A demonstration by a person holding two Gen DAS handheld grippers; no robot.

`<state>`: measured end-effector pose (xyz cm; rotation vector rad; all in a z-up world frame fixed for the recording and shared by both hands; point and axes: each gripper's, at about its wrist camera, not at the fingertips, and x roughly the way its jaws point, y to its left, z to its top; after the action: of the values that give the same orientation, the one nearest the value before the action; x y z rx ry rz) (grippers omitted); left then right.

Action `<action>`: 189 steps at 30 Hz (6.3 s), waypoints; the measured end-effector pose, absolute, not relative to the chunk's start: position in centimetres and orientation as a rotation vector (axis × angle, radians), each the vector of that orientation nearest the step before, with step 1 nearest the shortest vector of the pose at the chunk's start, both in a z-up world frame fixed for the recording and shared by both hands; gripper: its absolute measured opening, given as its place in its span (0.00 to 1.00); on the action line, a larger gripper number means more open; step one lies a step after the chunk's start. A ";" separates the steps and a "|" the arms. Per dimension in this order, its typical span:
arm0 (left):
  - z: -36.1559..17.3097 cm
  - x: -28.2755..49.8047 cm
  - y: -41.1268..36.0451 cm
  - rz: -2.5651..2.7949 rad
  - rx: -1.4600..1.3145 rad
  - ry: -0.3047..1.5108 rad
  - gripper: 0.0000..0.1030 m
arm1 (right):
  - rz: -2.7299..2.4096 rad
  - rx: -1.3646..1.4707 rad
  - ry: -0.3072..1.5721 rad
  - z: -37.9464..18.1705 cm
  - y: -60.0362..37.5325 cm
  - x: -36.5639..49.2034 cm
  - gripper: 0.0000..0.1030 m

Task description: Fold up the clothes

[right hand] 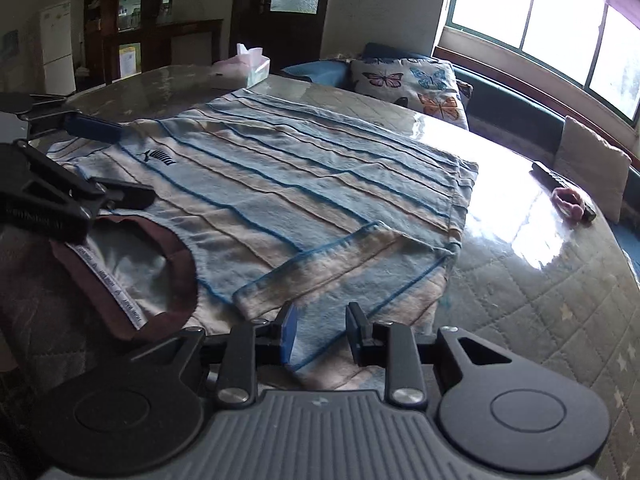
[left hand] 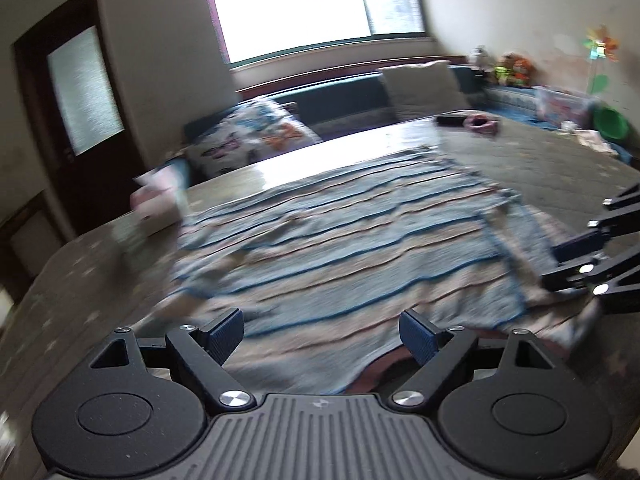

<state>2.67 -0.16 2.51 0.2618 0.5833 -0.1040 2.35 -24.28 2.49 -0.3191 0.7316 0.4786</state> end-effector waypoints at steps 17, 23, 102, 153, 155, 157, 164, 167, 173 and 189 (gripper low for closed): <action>2.4 -0.6 16.6 0.281 -0.045 0.655 0.74 | 0.693 -0.416 0.681 4.9 -15.2 3.2 0.30; 1.5 1.1 19.1 0.244 -0.152 0.702 0.60 | 0.831 -0.458 0.658 5.4 -9.5 3.4 0.30; 0.8 -0.3 15.8 -0.184 -0.022 0.738 0.09 | 0.854 -0.322 0.798 2.7 -5.2 6.3 0.29; 1.0 1.7 11.1 -0.333 0.107 0.738 0.21 | 0.898 -0.452 0.735 5.0 -10.9 0.6 0.34; 1.2 0.8 11.0 -0.344 0.130 0.738 0.28 | 0.840 -0.445 0.748 5.2 -12.9 0.6 0.37; 1.6 -0.2 10.8 -0.358 0.162 0.734 0.31 | 0.780 -0.448 0.766 5.3 -15.1 0.2 0.37; 2.0 -2.8 9.2 -0.389 0.315 0.694 0.48 | 0.663 -0.500 0.804 5.2 -21.1 -1.9 0.48; 1.7 -3.0 8.4 -0.399 0.344 0.694 0.49 | 0.640 -0.549 0.801 4.8 -22.4 -2.9 0.48; 0.7 -2.9 7.3 -0.384 0.445 0.677 0.49 | 0.632 -0.570 0.780 3.8 -22.9 -3.2 0.49; 0.4 -2.2 7.8 -0.377 0.451 0.679 0.37 | 0.620 -0.544 0.764 3.1 -23.8 -1.3 0.49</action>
<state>-2.20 7.76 0.40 0.4506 0.6791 -0.3766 -1.30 -23.76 3.12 -0.5441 0.7640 0.6200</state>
